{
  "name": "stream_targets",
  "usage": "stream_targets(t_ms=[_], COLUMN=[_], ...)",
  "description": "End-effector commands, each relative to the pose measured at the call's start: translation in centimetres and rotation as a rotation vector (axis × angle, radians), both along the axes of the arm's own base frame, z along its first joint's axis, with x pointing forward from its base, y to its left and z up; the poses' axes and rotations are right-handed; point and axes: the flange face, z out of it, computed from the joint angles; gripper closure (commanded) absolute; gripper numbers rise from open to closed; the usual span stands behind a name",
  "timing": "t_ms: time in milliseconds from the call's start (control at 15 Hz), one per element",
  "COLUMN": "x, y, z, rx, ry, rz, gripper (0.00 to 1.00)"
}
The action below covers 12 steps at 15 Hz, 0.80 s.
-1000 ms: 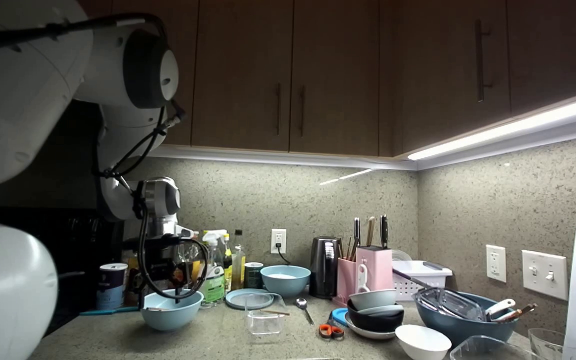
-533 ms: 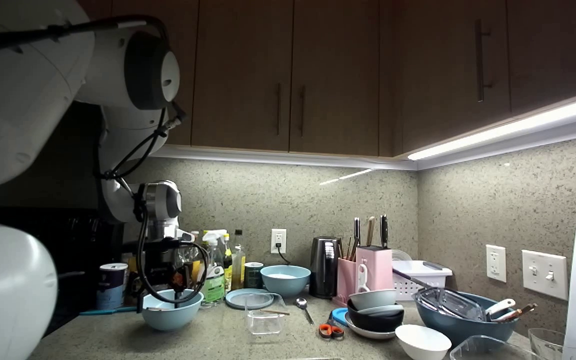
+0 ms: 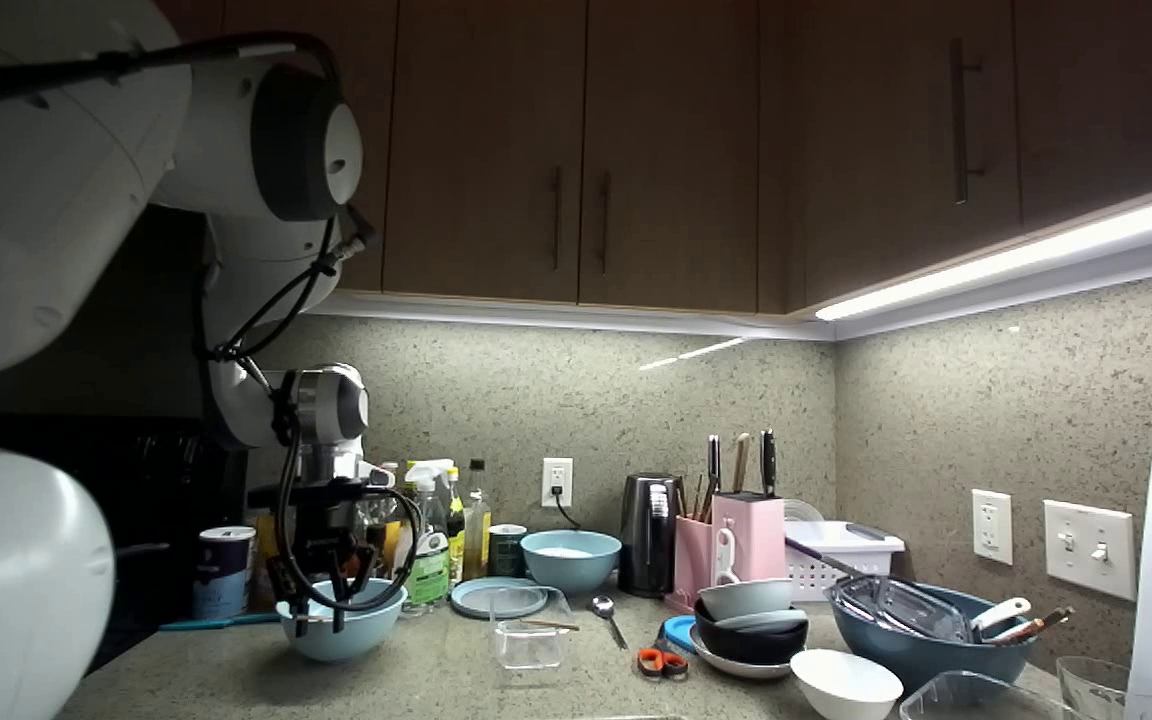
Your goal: Move the chopstick from the bowl to the clear object
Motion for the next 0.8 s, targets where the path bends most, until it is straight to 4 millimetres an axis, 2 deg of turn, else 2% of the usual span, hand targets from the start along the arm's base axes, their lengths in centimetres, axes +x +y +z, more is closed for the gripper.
stream_targets(t_ms=[0, 133, 400, 533, 733], x=[-0.6, -0.7, -1.2, -1.7, -2.7], y=[-0.1, 0.1, 0.5, 0.2, -1.1], z=[0.2, 0.4, 1.0, 2.3, 5.5], rx=[-0.011, -0.019, -0.026, -0.041, -0.091], ry=[-0.002, -0.009, -0.010, -0.014, -0.011], rz=[-0.023, -0.018, -0.007, -0.016, -0.071], gripper=[0.87, 0.99, 0.98, 0.98, 0.98])
